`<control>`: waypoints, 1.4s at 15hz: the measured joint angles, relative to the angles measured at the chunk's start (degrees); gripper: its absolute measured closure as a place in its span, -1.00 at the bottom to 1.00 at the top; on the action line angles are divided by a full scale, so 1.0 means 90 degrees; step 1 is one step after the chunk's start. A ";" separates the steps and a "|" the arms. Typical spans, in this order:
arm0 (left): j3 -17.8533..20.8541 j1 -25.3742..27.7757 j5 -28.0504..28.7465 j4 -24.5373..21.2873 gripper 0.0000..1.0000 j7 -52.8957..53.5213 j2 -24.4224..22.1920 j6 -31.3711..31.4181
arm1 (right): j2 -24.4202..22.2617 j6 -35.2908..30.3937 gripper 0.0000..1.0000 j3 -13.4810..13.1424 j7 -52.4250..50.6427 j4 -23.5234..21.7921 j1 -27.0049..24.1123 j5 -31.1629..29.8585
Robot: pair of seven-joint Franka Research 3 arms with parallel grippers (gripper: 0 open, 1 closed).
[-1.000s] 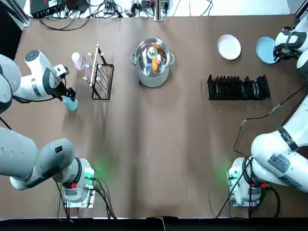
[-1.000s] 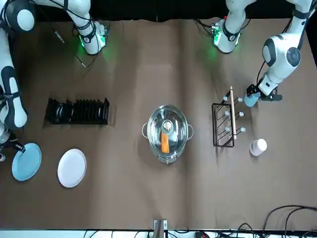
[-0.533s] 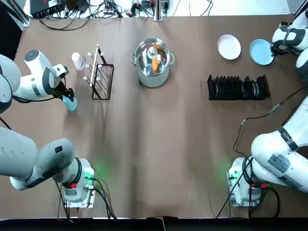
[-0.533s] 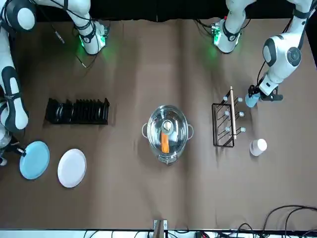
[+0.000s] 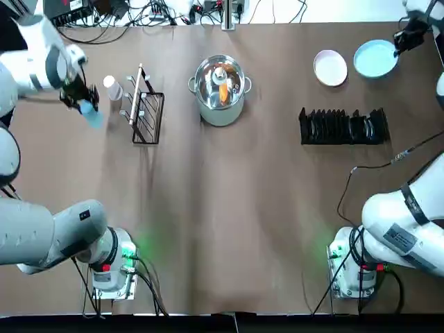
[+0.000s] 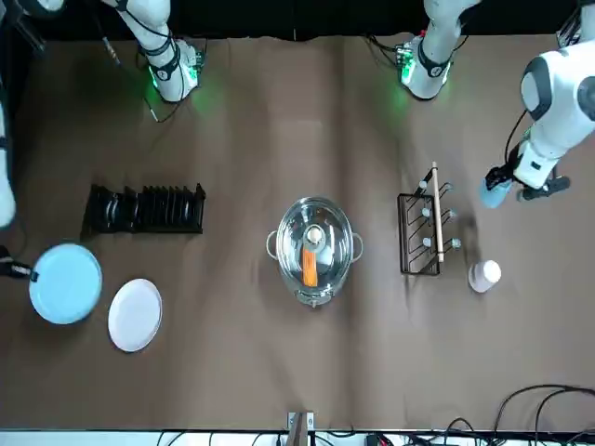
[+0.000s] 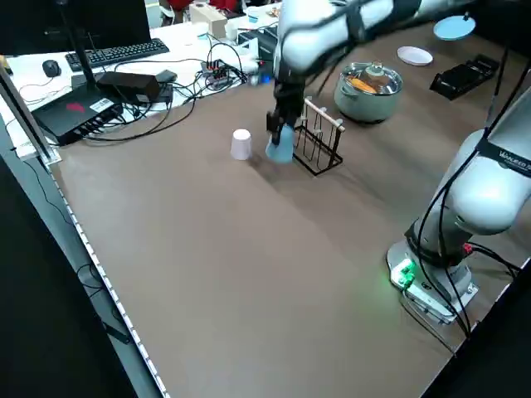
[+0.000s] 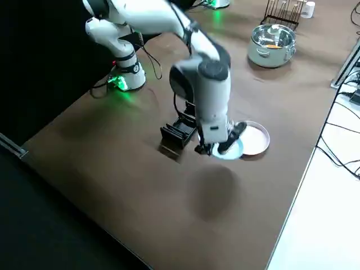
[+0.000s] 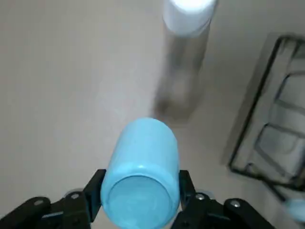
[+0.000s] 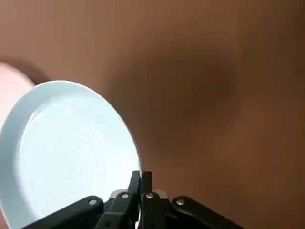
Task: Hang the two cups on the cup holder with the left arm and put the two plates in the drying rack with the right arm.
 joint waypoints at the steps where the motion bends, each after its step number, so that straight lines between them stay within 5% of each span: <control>1: -0.0163 -0.0005 -0.0112 0.0295 -0.32 -0.0484 -0.0051 -0.0316 | -0.0144 -0.0278 0.94 0.0004 -0.0293 0.0040 0.0032 -0.0094; 6: -0.0650 -0.0055 -0.0653 0.1056 -0.32 -0.2688 0.0046 -0.0849 | -0.0774 -0.1926 0.94 0.0071 -0.0900 0.0110 0.1329 -0.2538; 10: -0.0909 -0.0062 -0.0708 0.1074 -0.32 -0.4044 0.0391 -0.0672 | -0.0974 -0.2686 0.94 0.0068 -0.0941 -0.0131 0.2015 -0.3090; 14: -0.1011 -0.0080 -0.0710 0.1085 -0.32 -0.4859 0.0632 -0.0457 | -0.1131 -0.2455 0.94 0.0001 -0.0952 -0.1148 0.2018 -0.3773; 18: -0.1052 -0.0109 -0.0711 0.1106 -0.32 -0.5176 0.0679 -0.0383 | -0.1888 -0.1343 0.94 -0.0055 -0.0953 -0.2786 0.1842 -0.3828; 21: -0.1059 -0.0184 -0.0712 0.1118 -0.32 -0.5485 0.0696 -0.0281 | -0.2176 -0.0811 0.94 -0.0077 -0.0953 -0.3538 0.1626 -0.3837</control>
